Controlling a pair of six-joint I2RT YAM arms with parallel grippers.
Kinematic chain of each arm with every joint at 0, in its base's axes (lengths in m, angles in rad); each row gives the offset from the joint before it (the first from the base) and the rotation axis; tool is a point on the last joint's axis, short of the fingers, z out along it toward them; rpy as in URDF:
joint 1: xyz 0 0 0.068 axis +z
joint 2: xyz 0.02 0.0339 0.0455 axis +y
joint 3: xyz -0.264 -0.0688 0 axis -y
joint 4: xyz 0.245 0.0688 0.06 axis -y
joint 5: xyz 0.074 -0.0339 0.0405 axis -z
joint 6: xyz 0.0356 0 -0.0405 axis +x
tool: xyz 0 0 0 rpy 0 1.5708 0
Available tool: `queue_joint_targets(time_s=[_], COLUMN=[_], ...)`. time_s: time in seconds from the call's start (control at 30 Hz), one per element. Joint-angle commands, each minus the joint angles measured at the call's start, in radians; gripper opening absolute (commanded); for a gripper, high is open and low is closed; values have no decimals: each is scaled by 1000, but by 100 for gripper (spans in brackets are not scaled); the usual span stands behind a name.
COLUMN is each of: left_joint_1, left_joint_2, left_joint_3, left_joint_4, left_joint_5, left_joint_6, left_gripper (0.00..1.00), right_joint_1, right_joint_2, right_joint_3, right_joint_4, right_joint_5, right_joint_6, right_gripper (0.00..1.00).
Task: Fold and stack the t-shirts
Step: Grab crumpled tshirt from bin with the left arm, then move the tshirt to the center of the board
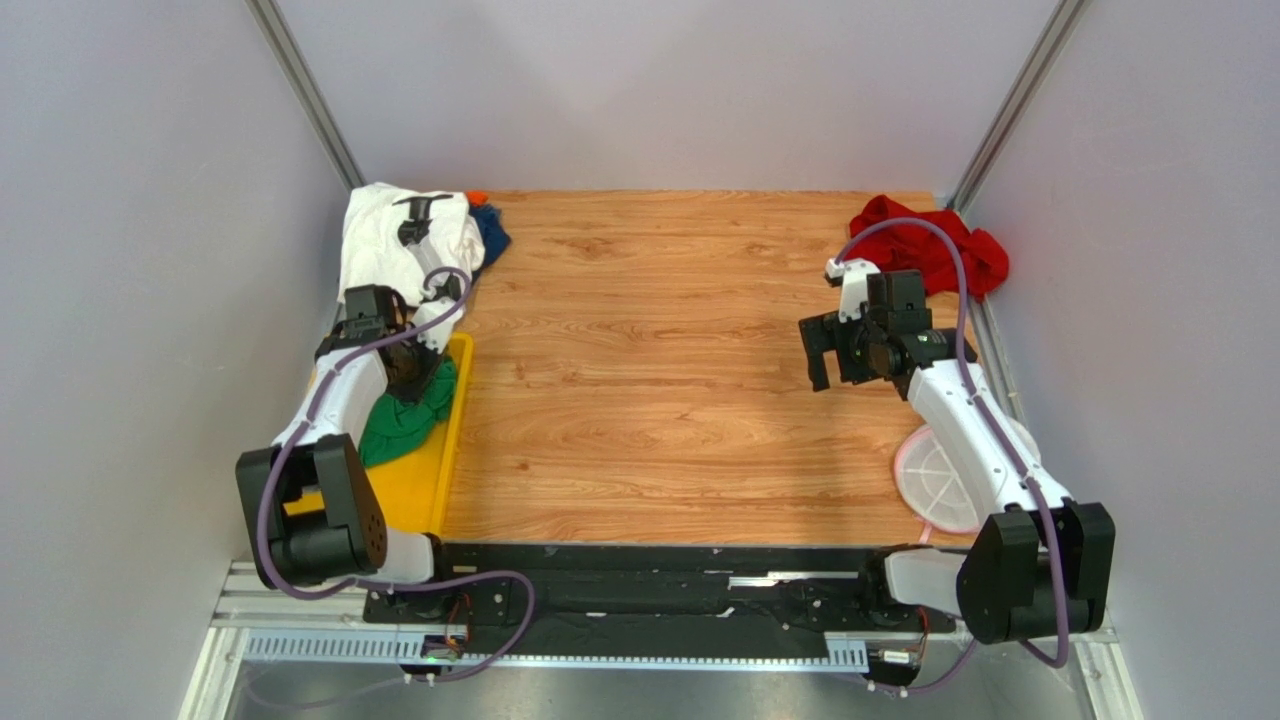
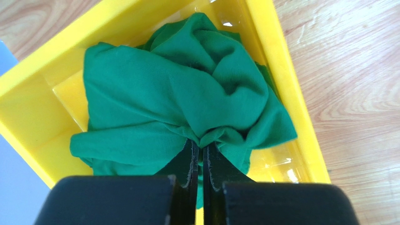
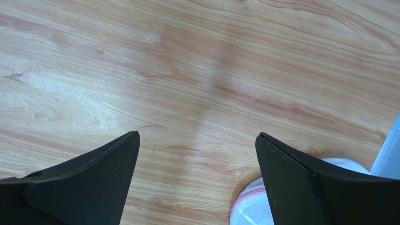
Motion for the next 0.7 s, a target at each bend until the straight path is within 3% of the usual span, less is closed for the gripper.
queue_joint_targets(time_s=[0.0,0.13,0.33,0.67], left_joint_1=[7,7,-45,-399], left_joint_2=[-121,-269,-249,-8], left_joint_3=[69,332,686,1055], left_joint_4=[-22,-139,-211,-266], left_joint_5=[95,281,588,563], left_joint_6=[-49,-164,-394,-483], left_gripper=[0,0,0,0], right_joint_1=[5,13,34,45], right_joint_2=[16,42,82,119], right_joint_3=[33,36,44,42], right_joint_4=[2,-1,-3,0], right_joint_5=[-5,2,45,60], right_joint_6=[-22,-27,-31,-31], right_gripper=[100,100,100,100])
